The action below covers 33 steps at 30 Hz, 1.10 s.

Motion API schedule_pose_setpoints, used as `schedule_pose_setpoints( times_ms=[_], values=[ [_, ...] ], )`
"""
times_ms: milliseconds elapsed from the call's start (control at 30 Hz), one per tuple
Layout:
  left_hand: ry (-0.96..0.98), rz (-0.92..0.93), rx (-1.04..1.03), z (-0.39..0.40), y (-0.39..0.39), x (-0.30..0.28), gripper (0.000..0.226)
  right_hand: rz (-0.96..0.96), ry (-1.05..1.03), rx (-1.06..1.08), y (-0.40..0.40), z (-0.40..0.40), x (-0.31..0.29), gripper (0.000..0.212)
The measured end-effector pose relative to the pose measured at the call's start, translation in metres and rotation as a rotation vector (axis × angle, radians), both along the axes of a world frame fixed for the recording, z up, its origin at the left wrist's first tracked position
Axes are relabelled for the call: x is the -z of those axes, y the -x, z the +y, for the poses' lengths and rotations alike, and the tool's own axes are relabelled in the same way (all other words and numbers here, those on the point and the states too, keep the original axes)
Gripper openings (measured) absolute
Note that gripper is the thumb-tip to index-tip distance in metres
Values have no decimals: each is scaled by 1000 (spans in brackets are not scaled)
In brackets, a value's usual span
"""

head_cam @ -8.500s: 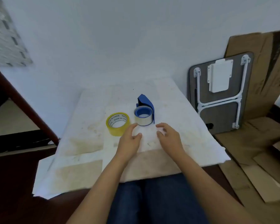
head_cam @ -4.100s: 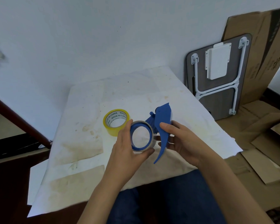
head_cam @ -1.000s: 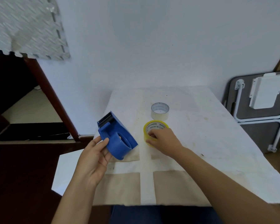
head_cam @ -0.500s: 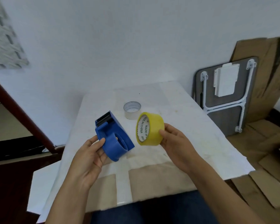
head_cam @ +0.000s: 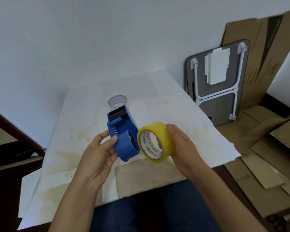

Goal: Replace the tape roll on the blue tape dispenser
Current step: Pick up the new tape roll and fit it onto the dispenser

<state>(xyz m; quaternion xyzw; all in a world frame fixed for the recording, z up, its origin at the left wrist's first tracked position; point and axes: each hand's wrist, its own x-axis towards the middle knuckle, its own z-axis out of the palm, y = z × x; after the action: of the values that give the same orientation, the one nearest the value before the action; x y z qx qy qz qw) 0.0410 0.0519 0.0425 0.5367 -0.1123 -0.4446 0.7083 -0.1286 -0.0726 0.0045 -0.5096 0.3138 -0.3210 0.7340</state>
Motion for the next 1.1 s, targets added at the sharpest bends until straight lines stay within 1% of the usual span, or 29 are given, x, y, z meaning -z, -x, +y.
schedule_pose_setpoints(
  times_ms=[33, 67, 133, 300, 500, 600, 700, 733, 767, 800, 833, 933, 967, 1100],
  values=[
    [0, -4, 1, -1, 1, 0, 36, 12, 62, -14, 1, 1, 1, 27],
    [0, -7, 1, -1, 2, -1, 36, 28, 114, -28, 1, 2, 4, 24],
    [1, -11, -7, -2, 3, -2, 36, 30, 149, -39, 1, 2, 5, 18],
    [-3, -33, -27, -2, 2, -1, 33, -51, 159, -56, 0, 2, 7, 24],
    [-4, -36, -46, -1, -1, 2, 35, -82, 150, -91, 1, 7, 10, 30],
    [3, -32, -46, -1, -1, 2, 34, -100, 117, -89, 0, 8, 10, 26],
    [10, -28, -46, -1, 0, 3, 35, -124, 32, -108, -3, 12, 7, 21],
    [11, -29, -45, 0, 0, 3, 35, -109, 5, -103, -4, 13, 6, 25],
    [11, -31, -45, 0, 0, 3, 35, -76, -1, -86, -5, 15, 6, 33],
    [10, -34, -43, 1, 0, 3, 35, -37, 21, -70, -6, 16, 6, 41],
    [8, -37, -42, 1, 0, 3, 35, -3, 63, -67, -6, 17, 5, 42],
    [2, -48, -42, 2, 0, 5, 34, 50, 187, -99, -5, 21, 4, 17],
    [0, -55, -42, 2, 0, 5, 34, 48, 213, -107, -5, 21, 3, 15],
    [-17, -112, -45, 2, 1, 8, 36, 26, 253, -172, -1, 20, 3, 21]
  ],
)
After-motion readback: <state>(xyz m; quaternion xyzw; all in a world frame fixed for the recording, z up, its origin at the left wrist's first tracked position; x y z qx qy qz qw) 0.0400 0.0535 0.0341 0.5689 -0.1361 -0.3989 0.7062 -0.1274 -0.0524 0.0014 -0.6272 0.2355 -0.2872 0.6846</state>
